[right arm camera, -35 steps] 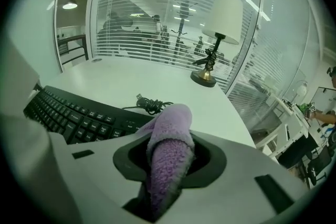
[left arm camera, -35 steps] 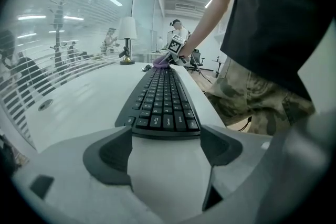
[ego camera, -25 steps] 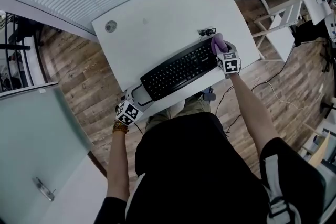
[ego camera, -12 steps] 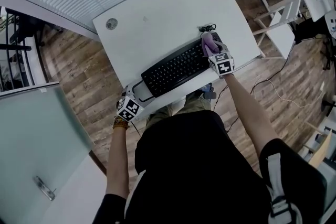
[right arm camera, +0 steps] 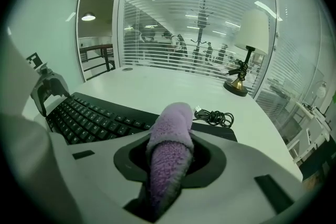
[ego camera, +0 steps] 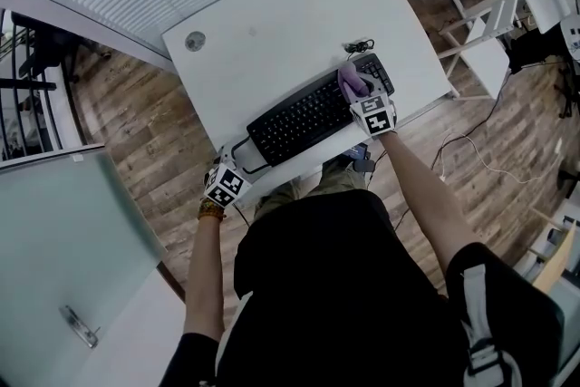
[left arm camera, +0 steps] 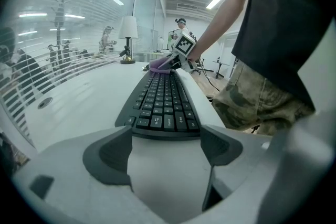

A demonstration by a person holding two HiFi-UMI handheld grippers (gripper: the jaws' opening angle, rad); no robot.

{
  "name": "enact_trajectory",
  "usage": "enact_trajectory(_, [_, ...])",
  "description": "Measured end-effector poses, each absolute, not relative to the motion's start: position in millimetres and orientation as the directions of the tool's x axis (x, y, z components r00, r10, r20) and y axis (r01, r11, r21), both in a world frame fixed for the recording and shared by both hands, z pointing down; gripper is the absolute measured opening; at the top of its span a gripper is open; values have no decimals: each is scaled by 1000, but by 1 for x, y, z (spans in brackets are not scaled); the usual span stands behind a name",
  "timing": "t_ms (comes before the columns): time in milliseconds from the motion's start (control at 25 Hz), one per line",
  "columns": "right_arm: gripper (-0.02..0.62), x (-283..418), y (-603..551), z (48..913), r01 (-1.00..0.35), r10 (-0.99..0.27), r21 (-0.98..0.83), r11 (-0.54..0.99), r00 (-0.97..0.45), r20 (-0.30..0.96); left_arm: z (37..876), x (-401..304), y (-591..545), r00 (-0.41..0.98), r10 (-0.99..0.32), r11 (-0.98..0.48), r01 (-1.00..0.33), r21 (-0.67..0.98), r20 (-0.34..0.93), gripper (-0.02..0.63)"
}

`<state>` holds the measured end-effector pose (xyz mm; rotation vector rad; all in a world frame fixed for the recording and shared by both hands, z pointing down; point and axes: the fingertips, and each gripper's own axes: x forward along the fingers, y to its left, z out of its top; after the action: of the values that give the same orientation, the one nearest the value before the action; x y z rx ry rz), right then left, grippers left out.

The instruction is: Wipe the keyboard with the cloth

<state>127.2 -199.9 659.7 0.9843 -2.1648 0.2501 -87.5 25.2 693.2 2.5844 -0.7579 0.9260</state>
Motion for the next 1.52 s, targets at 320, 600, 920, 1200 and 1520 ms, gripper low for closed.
enact_trajectory(320, [91,123,-197,659,-728,-586,123,674,-426,690,694,-87,25,652,-378,-818,-568,93,657,400])
enact_trajectory(600, [91,100,-179,661,-683,-552,118,721,-464,693,693,-87,25,658,-383,-819,-567,92,649,400])
enact_trajectory(920, [91,80,-166,662,-681,-542,102,725,-474,694,694,-87,25,662,-385,-820,-565,92,643,402])
enact_trajectory(1200, [91,61,-152,661,-663,-534,106,741,-486,692,694,-88,25,663,-388,-820,-566,88,641,402])
enact_trajectory(1520, [89,40,-139,661,-628,-513,110,770,-508,692,694,-87,25,664,-387,-819,-566,92,639,402])
